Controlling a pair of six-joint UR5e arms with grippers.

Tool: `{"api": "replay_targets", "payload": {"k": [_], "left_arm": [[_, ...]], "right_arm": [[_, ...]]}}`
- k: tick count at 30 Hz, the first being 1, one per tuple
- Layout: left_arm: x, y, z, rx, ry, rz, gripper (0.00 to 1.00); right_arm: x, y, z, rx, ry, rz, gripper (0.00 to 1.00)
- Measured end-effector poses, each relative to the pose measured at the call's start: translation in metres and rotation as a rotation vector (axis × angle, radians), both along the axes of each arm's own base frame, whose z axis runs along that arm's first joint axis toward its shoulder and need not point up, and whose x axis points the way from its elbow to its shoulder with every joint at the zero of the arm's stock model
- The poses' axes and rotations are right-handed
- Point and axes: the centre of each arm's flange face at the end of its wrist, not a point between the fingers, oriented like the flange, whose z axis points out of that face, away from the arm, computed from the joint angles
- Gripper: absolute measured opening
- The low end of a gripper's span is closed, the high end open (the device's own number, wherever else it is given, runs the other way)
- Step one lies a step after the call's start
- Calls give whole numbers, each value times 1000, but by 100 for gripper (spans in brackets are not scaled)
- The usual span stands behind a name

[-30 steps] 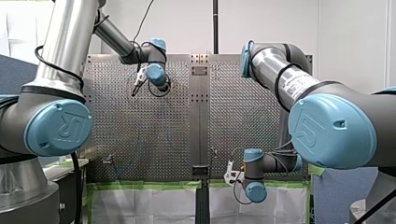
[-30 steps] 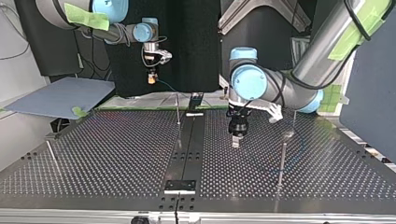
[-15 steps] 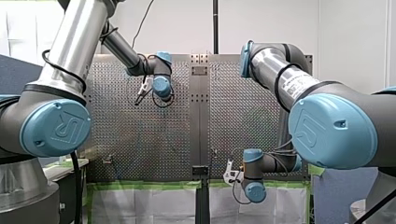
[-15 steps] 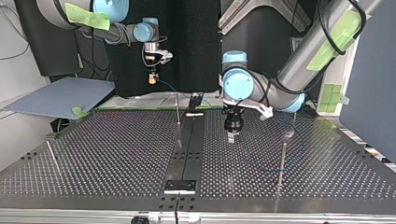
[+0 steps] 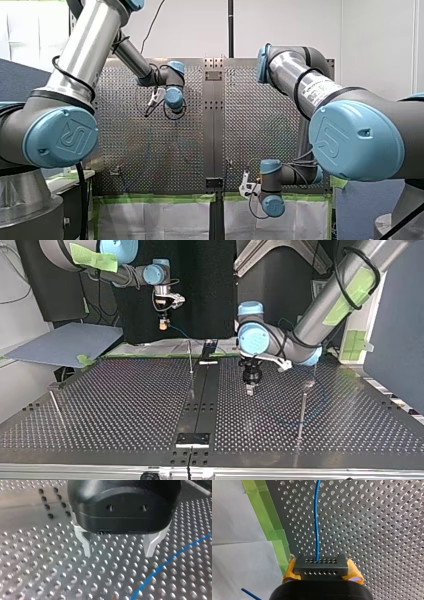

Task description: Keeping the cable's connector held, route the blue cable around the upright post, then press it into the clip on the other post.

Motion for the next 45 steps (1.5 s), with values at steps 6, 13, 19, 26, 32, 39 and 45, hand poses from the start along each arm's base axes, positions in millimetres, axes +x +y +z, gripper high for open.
{"api": "replay_targets", "payload": {"k": [6, 13, 19, 26, 32, 39, 45], "left_arm": [[7, 8, 5, 18, -10, 34, 100], [17, 21, 12, 44, -29, 93, 100], [24, 21, 12, 61, -39, 111, 100], [30, 9, 3, 89, -32, 98, 100], [33, 11, 2, 89, -40, 107, 100], [38, 12, -7, 97, -24, 119, 100], [41, 7, -34, 130, 23, 125, 100]], "right_arm": [[0, 0, 0, -1, 0, 0, 0], [0, 0, 0, -1, 0, 1, 0], [1, 1, 0, -1, 0, 2, 0], [1, 1, 0, 0, 0, 2, 0], [1, 1, 0, -1, 0, 2, 0], [1, 1, 0, -1, 0, 2, 0], [1, 1, 0, 0, 0, 2, 0]]}}
